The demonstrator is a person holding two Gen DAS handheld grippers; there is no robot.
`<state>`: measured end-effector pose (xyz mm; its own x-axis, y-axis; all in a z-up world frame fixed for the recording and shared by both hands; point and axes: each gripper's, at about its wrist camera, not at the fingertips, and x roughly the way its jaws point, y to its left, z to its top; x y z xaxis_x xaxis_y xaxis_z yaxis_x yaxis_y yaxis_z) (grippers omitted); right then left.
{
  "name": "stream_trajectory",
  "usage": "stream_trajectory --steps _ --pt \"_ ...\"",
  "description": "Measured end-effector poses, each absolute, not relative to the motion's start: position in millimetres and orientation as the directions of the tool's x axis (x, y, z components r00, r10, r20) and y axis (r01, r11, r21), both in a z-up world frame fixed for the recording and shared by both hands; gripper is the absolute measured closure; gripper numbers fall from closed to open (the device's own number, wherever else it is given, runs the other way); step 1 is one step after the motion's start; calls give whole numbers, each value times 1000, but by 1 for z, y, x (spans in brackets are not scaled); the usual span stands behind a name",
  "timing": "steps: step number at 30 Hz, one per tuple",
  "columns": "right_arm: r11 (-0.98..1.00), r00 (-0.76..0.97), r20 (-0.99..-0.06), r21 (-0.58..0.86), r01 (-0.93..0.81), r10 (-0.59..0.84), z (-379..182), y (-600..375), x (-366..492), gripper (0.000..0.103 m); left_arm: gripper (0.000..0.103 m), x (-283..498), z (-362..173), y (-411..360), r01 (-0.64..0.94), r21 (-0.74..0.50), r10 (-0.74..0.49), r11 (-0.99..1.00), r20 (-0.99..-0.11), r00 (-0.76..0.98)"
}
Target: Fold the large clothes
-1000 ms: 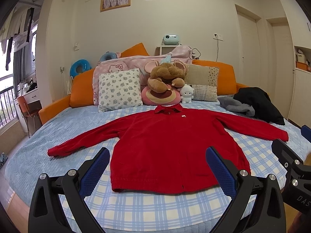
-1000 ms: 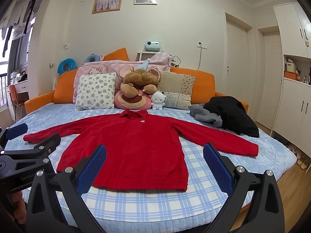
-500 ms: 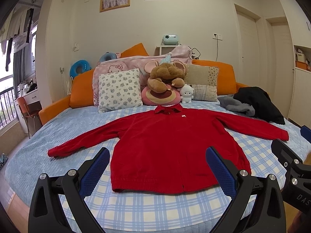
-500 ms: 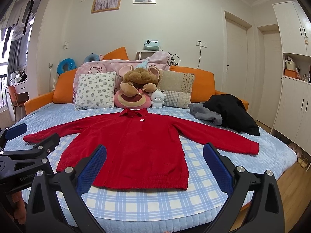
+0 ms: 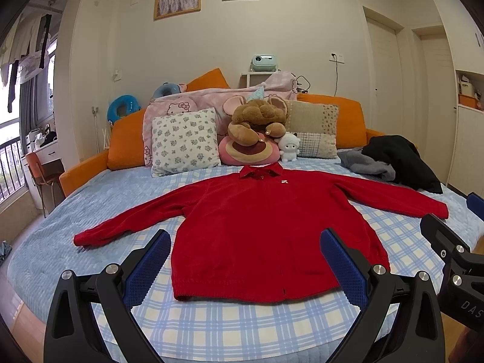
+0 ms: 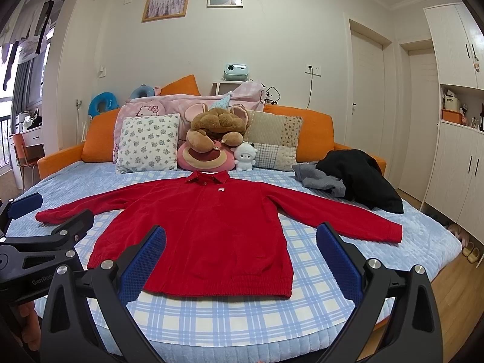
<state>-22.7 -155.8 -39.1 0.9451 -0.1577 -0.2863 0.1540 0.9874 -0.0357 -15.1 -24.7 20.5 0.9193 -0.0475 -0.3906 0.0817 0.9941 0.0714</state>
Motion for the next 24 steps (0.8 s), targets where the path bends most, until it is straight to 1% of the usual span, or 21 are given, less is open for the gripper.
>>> stream_trajectory --steps 24 --pt "987 945 -285 -37 157 -161 -38 -154 -23 5 3 -16 19 -22 83 74 -49 994 -388 921"
